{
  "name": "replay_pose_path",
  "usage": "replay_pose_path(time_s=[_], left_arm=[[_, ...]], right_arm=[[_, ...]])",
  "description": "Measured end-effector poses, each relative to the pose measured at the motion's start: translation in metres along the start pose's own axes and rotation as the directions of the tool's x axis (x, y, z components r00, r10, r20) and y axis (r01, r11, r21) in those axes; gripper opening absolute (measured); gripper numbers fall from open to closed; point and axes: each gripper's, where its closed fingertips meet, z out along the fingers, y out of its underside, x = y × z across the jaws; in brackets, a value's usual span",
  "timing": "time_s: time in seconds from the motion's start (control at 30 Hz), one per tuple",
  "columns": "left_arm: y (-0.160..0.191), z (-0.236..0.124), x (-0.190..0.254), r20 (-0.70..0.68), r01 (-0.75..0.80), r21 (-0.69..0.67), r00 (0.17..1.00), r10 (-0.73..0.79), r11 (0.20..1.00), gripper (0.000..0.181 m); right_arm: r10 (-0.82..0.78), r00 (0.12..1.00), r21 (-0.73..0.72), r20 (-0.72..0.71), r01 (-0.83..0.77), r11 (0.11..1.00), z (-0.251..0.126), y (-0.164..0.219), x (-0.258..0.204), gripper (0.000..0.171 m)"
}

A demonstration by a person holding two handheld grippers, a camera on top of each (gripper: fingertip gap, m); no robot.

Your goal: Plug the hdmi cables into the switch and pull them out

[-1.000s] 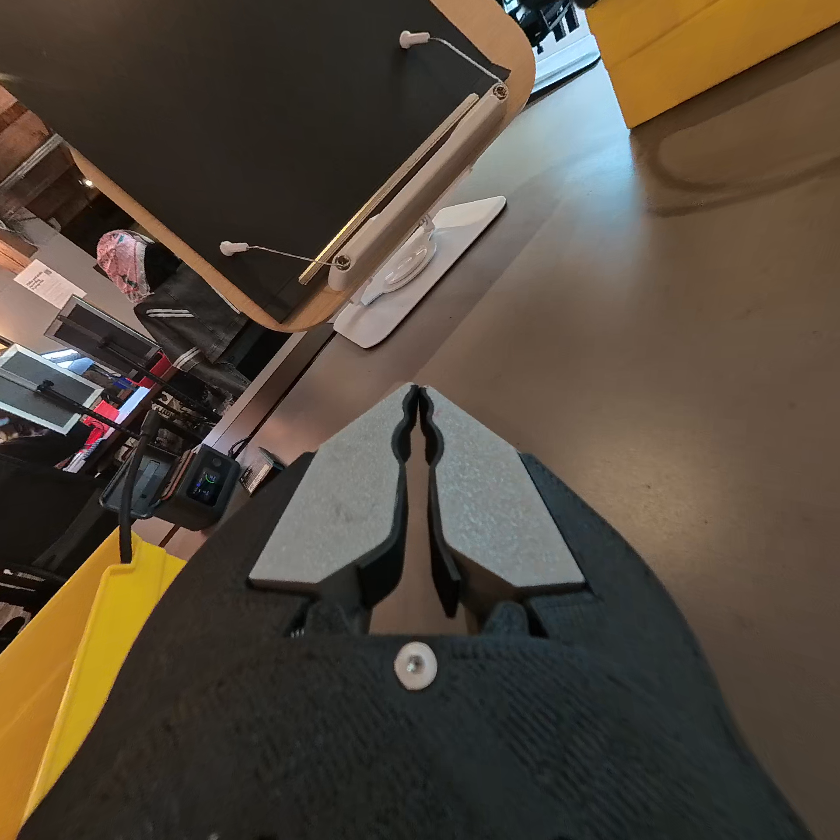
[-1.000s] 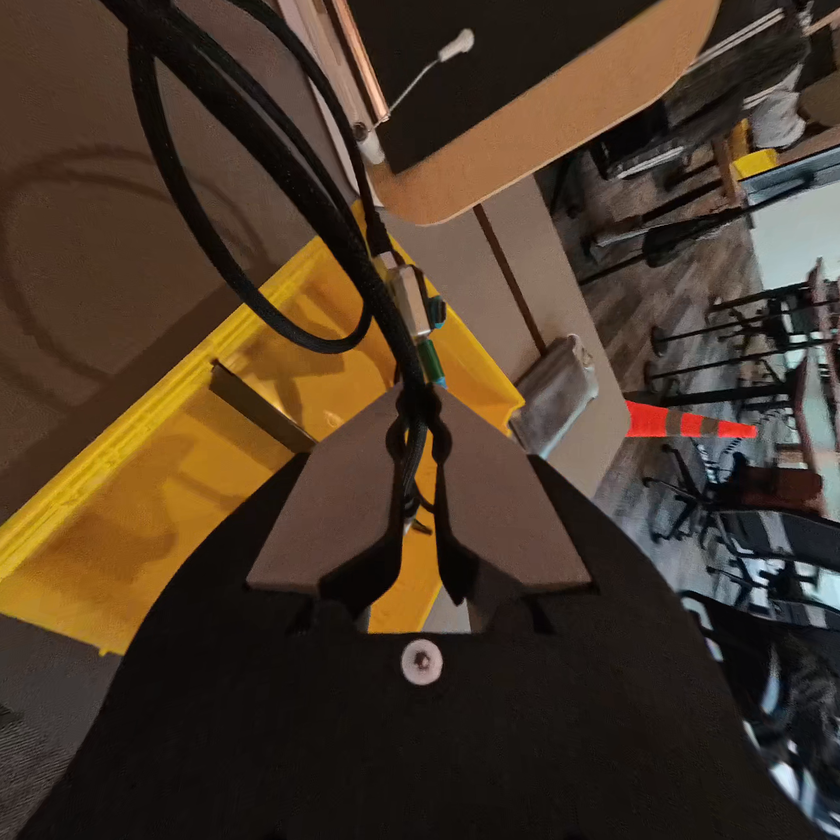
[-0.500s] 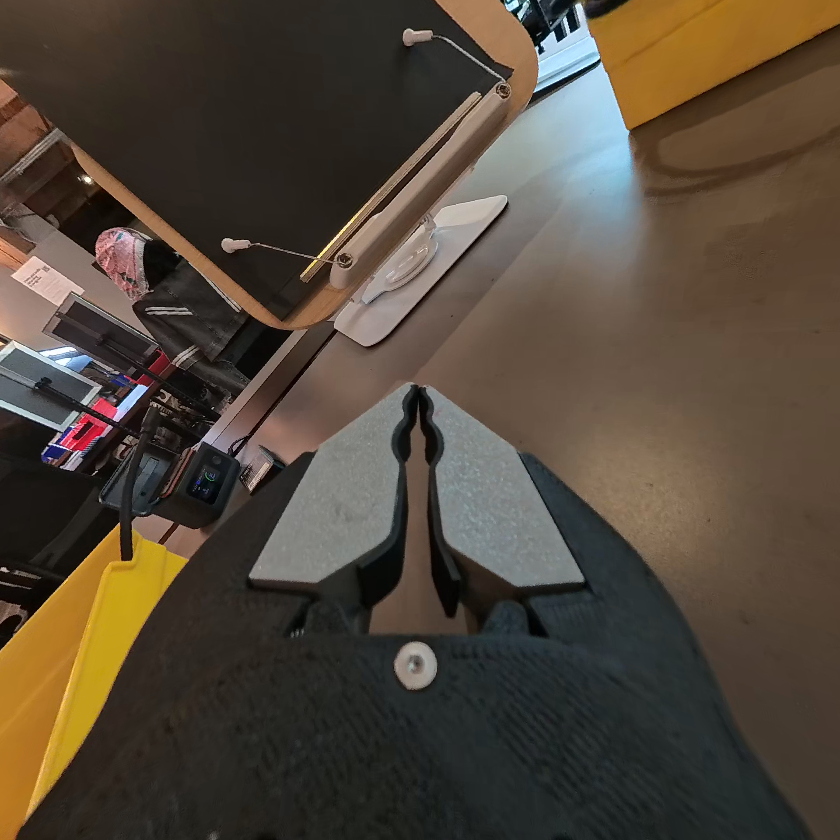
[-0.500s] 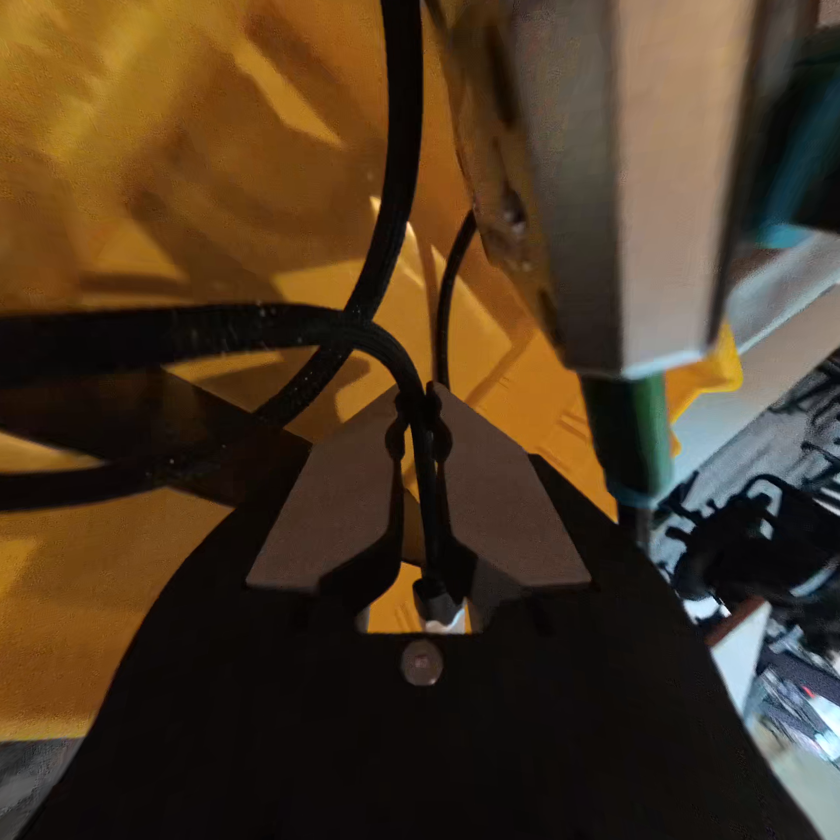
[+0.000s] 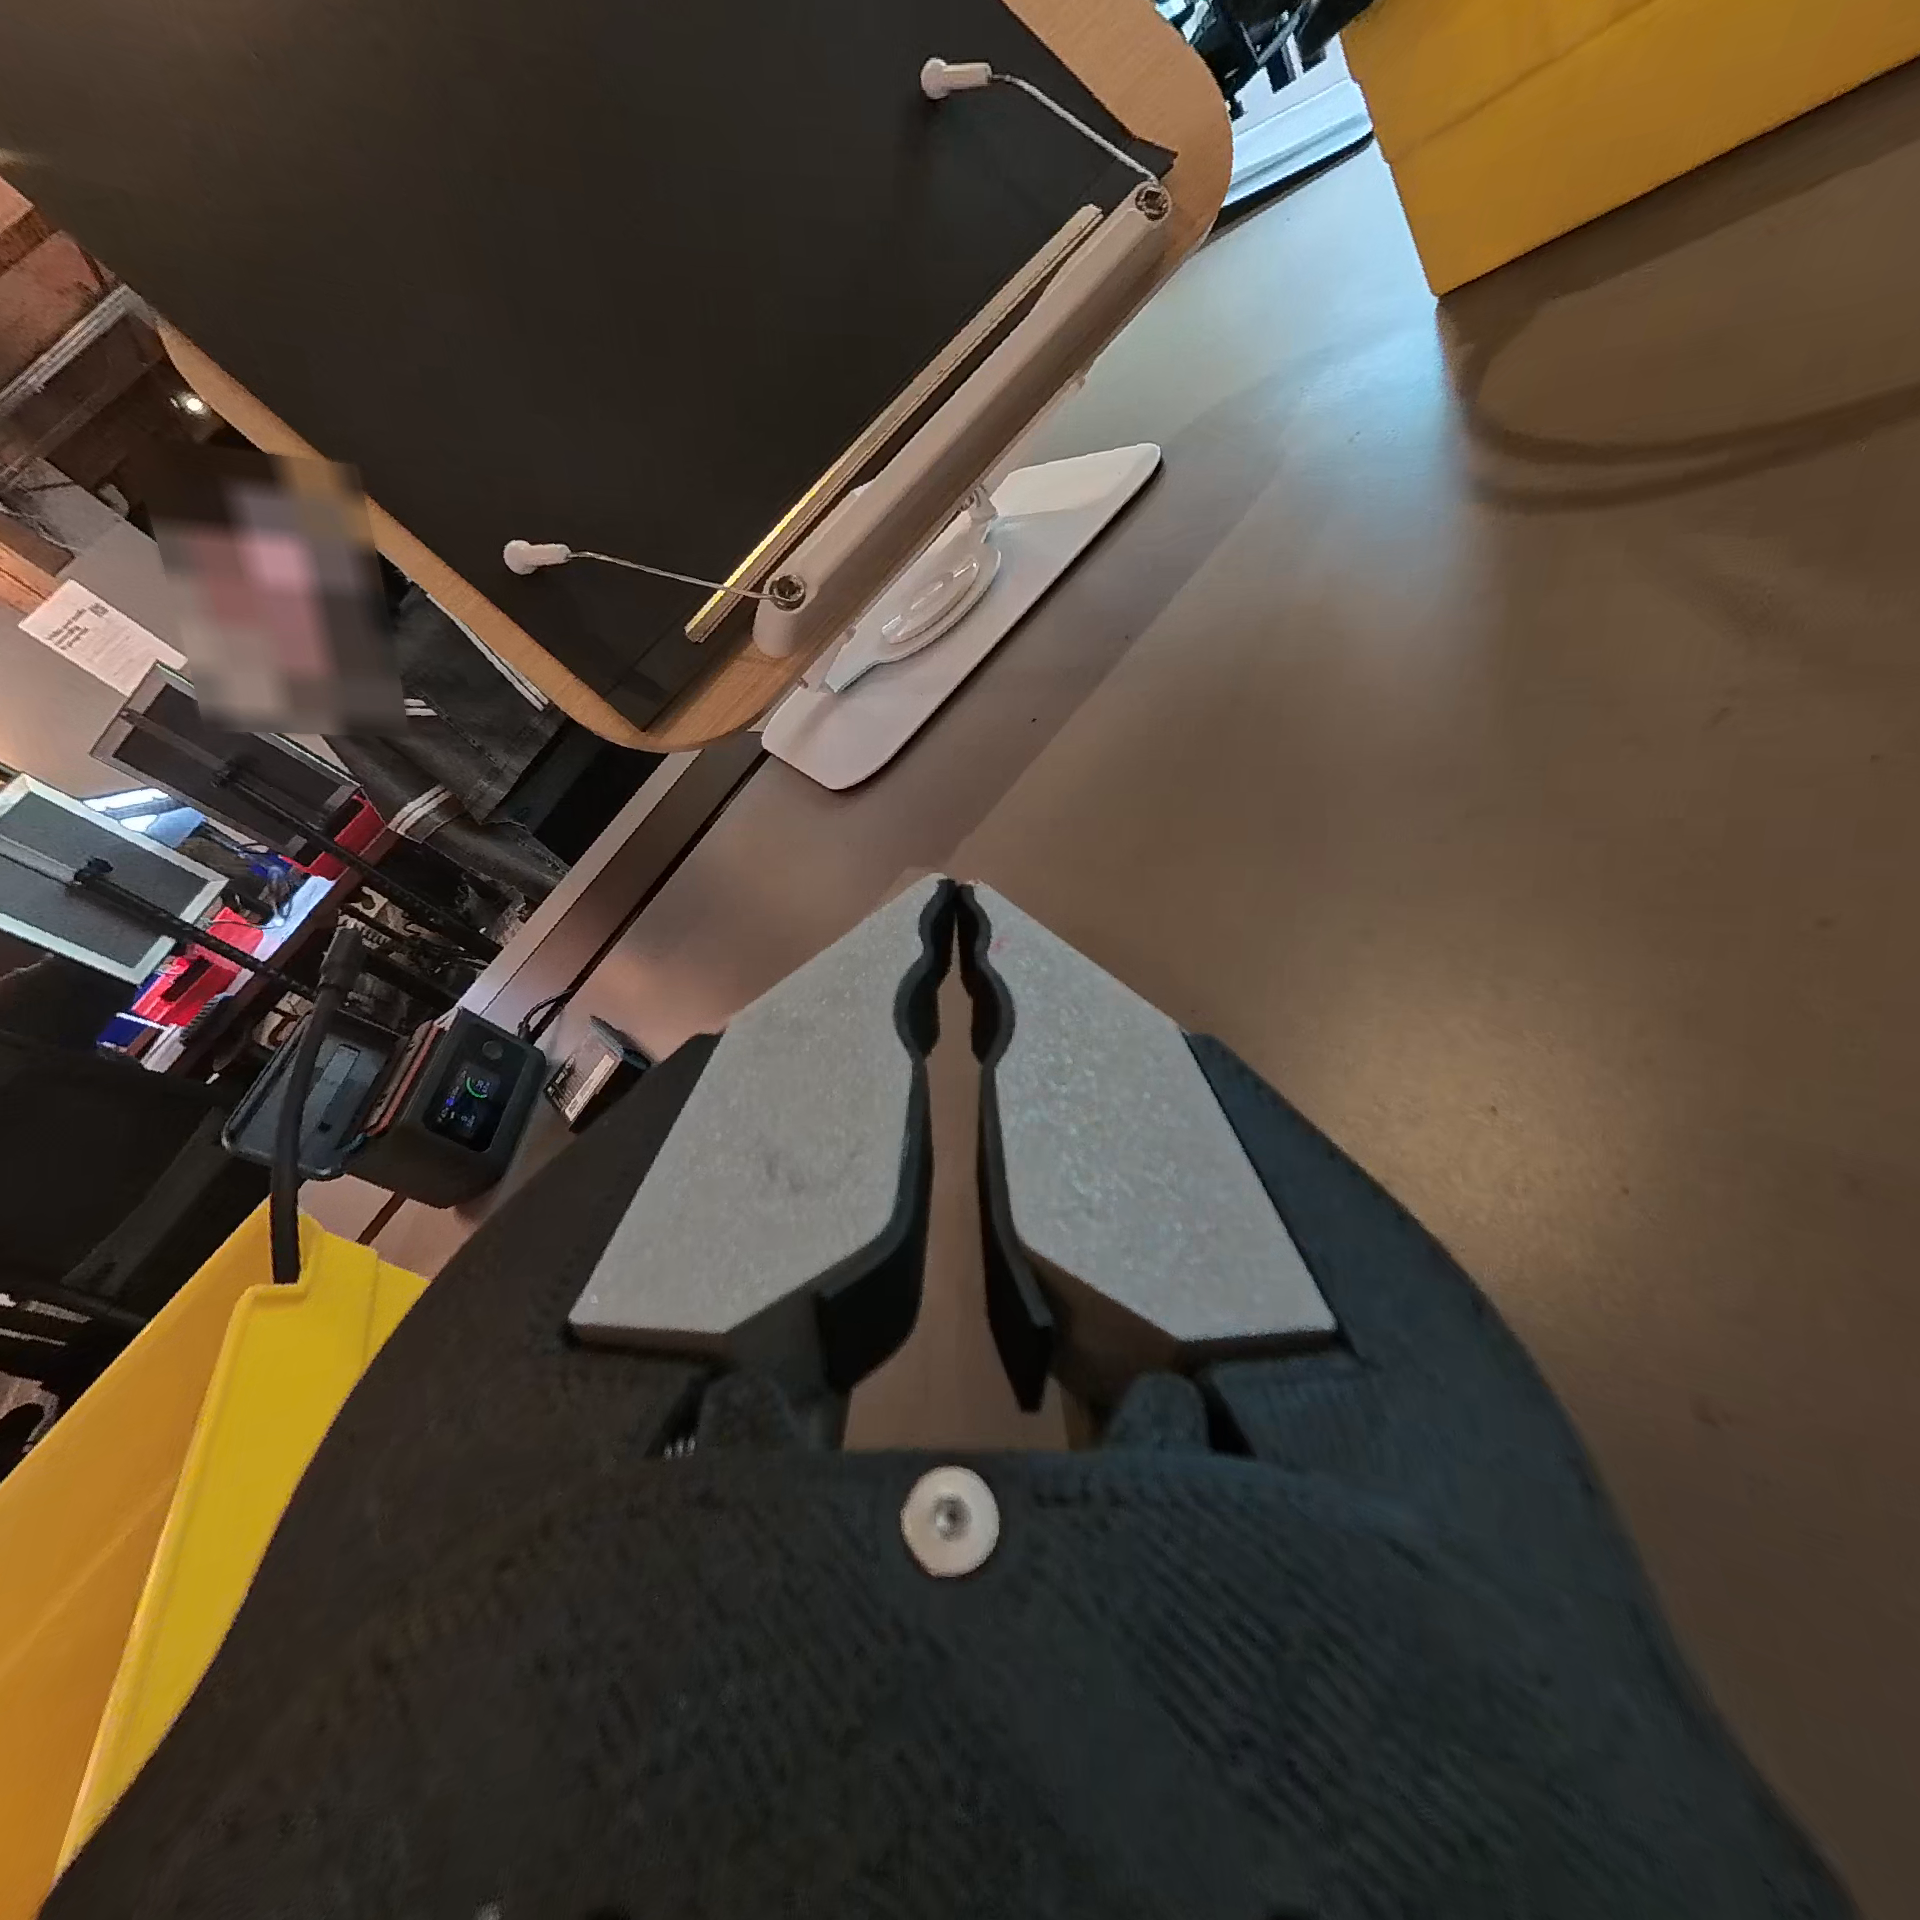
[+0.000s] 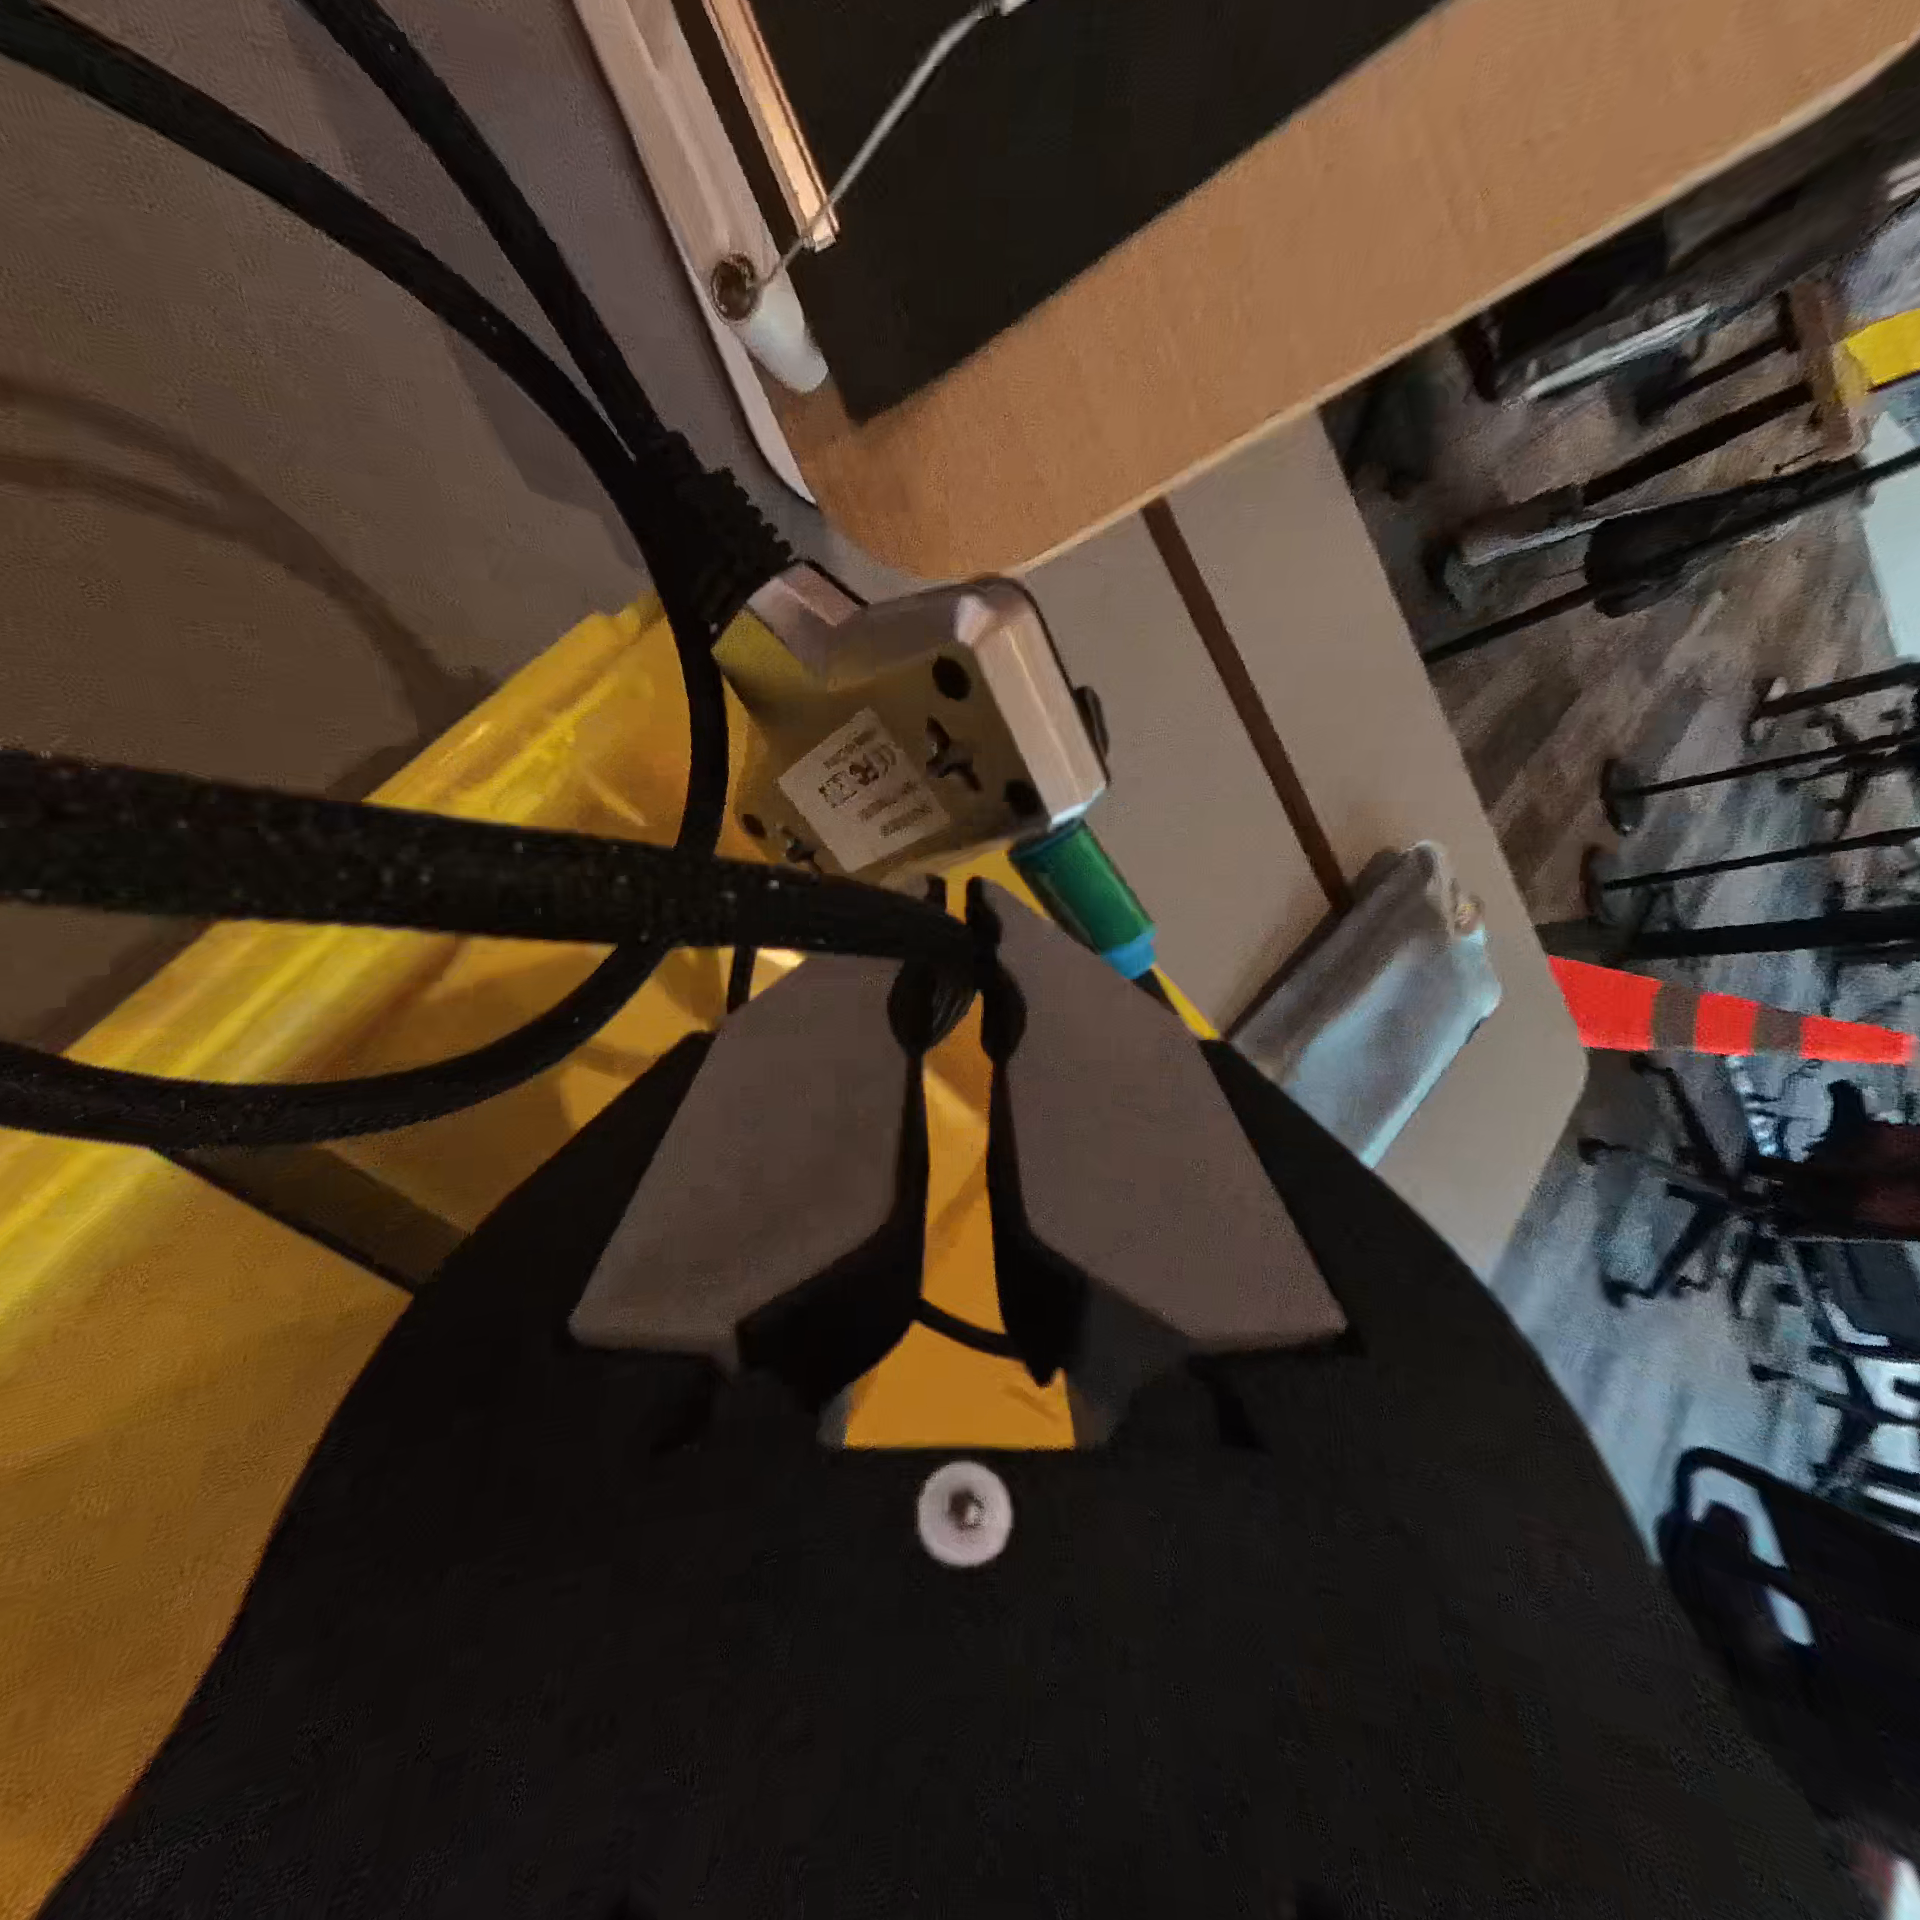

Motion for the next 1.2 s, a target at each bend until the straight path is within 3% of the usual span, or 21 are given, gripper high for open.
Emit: replay_pose_path(time_s=[0.03, 0.17, 0.23, 0.33, 0.4, 0.43, 0.5, 0.67, 0.8, 0.9, 1.03, 1.2], left_arm=[[0.000, 0.000, 0.000, 0.000, -0.001, -0.001, 1.000, 0.001, 1.000, 0.000], [0.000, -0.001, 0.000, 0.002, 0.003, 0.000, 1.000, -0.003, 1.000, 0.000], [0.000, -0.001, -0.001, 0.001, 0.005, -0.001, 1.000, -0.005, 1.000, 0.000], [0.001, -0.001, -0.001, -0.001, 0.009, -0.004, 1.000, -0.009, 1.000, 0.000], [0.001, -0.002, -0.001, -0.001, 0.018, -0.004, 1.000, -0.018, 1.000, 0.000], [0.001, -0.002, -0.001, -0.001, 0.024, -0.004, 1.000, -0.024, 1.000, 0.000], [0.001, -0.002, -0.002, 0.000, 0.038, -0.009, 0.999, -0.038, 0.999, 0.000], [0.005, -0.001, -0.002, 0.015, 0.078, -0.054, 0.997, -0.077, 0.996, 0.000], [-0.002, -0.006, 0.017, 0.003, 0.181, -0.113, 0.983, -0.182, 0.977, 0.005], [-0.019, -0.020, 0.048, -0.057, 0.275, -0.124, 0.957, -0.283, 0.954, 0.023], [-0.033, -0.053, 0.078, -0.103, 0.406, -0.170, 0.899, -0.425, 0.898, 0.051], [-0.049, -0.119, 0.064, -0.009, 0.377, -0.145, 0.924, -0.383, 0.915, 0.057]], right_arm=[[0.040, 0.999, -0.029, 0.030, -0.039, 0.999, 0.001, 0.009, -0.001, 0.000], [0.202, 0.977, -0.372, 0.065, -0.164, 0.914, 0.010, 0.088, -0.007, 0.006], [0.260, 0.965, -0.508, 0.030, -0.209, 0.836, 0.004, 0.117, -0.005, 0.019], [0.299, 0.954, -0.548, -0.028, -0.265, 0.794, -0.012, 0.132, 0.000, 0.047], [0.326, 0.945, -0.503, -0.037, -0.299, 0.811, -0.024, 0.131, 0.000, 0.065], [0.338, 0.940, -0.485, -0.047, -0.317, 0.815, -0.033, 0.133, -0.002, 0.065], [0.354, 0.930, -0.415, -0.099, -0.362, 0.835, -0.050, 0.136, 0.001, 0.046], [0.494, 0.851, -0.200, -0.181, -0.523, 0.829, -0.102, 0.150, -0.001, 0.062], [0.647, 0.762, 0.074, -0.002, -0.645, 0.760, -0.139, 0.116, -0.028, 0.078], [0.611, 0.788, 0.247, 0.076, -0.608, 0.754, -0.159, 0.087, -0.056, 0.082], [0.562, 0.826, 0.257, 0.049, -0.554, 0.792, -0.158, 0.077, -0.100, 0.100], [0.460, 0.888, 0.272, 0.015, -0.446, 0.853, -0.154, 0.063, -0.145, 0.093]])
